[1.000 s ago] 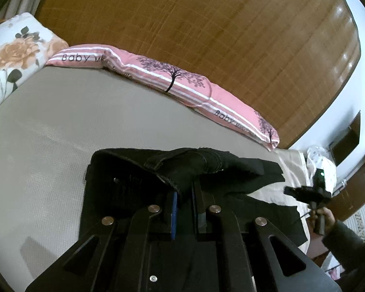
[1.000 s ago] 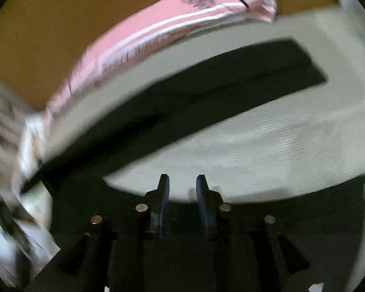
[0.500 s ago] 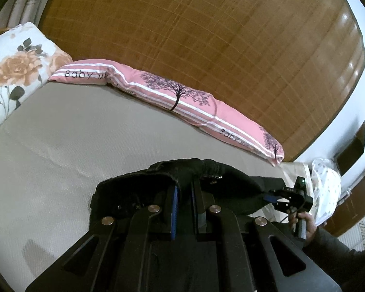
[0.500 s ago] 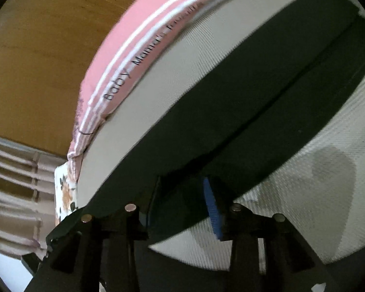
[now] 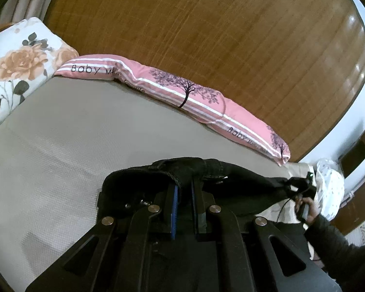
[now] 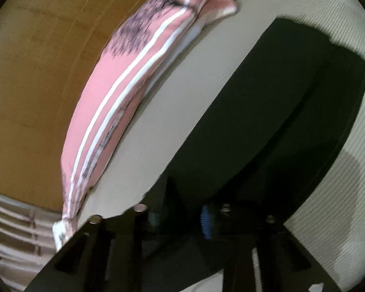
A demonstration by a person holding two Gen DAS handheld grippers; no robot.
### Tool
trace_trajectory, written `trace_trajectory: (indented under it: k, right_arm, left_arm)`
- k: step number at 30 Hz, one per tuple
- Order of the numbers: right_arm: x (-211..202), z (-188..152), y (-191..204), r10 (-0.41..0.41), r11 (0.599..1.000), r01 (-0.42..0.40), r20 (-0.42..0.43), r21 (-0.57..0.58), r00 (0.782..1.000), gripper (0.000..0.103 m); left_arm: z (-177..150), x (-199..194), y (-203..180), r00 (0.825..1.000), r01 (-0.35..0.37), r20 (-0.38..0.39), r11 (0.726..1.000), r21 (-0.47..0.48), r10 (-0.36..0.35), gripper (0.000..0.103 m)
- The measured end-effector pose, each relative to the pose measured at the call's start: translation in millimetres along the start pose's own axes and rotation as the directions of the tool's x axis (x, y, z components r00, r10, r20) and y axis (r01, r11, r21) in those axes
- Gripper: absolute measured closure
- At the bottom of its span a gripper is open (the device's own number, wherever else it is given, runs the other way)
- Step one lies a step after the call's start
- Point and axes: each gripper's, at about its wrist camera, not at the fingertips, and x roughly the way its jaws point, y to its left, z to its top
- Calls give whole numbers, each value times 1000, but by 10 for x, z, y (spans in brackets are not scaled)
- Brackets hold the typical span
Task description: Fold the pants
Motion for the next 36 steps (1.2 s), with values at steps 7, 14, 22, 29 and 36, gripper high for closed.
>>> trace_trajectory:
  k: [7, 14, 22, 29, 36]
  right_arm:
    - [-506, -30, 387, -92, 979, 105, 84, -175, 992, 99]
    - [-1224, -340, 367, -113, 958, 142, 126, -248, 986, 99]
    - [-1715, -1023, -22, -191, 944, 217, 124, -249, 974, 99]
    - [-1640, -1424, -541, -268, 948, 271, 41, -170, 963, 99]
    - [-1489, -1515, -811, -263, 960, 260, -19, -100, 964, 99]
  left_arm:
    - [-11, 0, 59, 1000, -23, -18, 999, 34, 24, 93]
    - [-220, -104, 119, 994, -40, -97, 991, 124, 52, 93]
    - [-648, -84, 239, 968, -90, -212, 971, 220, 137, 91]
    - [-1065, 14, 314, 921, -144, -301, 934, 327, 248, 91]
    - [-1230, 79, 364, 887, -201, -335, 920, 337, 317, 85]
